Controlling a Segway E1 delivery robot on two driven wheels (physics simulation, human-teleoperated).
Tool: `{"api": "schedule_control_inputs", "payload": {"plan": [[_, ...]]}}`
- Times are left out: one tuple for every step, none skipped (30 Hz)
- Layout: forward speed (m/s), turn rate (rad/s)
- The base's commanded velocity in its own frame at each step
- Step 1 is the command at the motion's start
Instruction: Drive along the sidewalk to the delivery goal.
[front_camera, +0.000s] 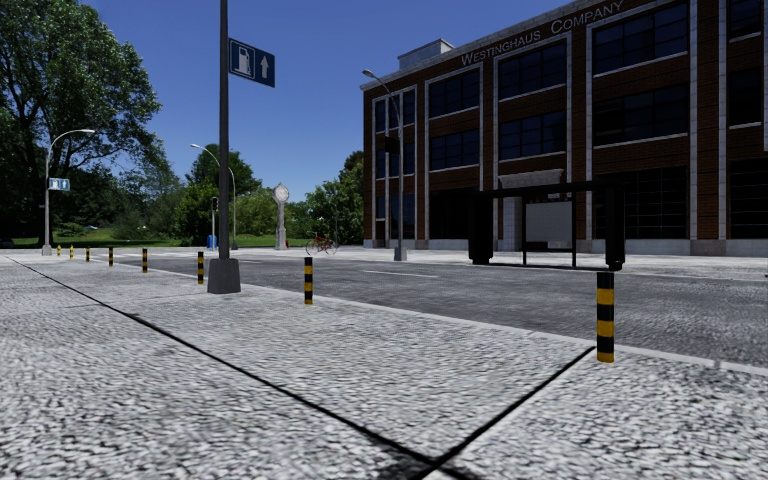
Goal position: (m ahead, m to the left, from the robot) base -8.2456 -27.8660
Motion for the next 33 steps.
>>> {"api": "schedule_control_inputs", "payload": {"plan": [[0.00, 0.00], [0.00, 0.00], [0.00, 0.05], [0.00, 0.10], [0.00, 0.38], [0.00, 0.38], [0.00, 0.40], [0.00, 0.49], [0.00, 0.54], [0.00, 0.54], [0.00, 0.57], [0.00, 0.61], [0.00, 0.63], [0.00, 0.64], [0.00, 0.64], [0.00, 0.65], [0.00, 0.70], [0.00, 0.72], [0.00, 0.72], [0.00, 0.72], [0.00, 0.73], [0.00, 0.73], [0.00, 0.73], [0.00, 0.73], [0.12, 0.73], [0.34, 0.73], [0.45, 0.72], [0.45, 0.72], [0.64, 0.72], [0.75, 0.71], [0.79, 0.71], [0.80, 0.71], [0.80, 0.71]]}}
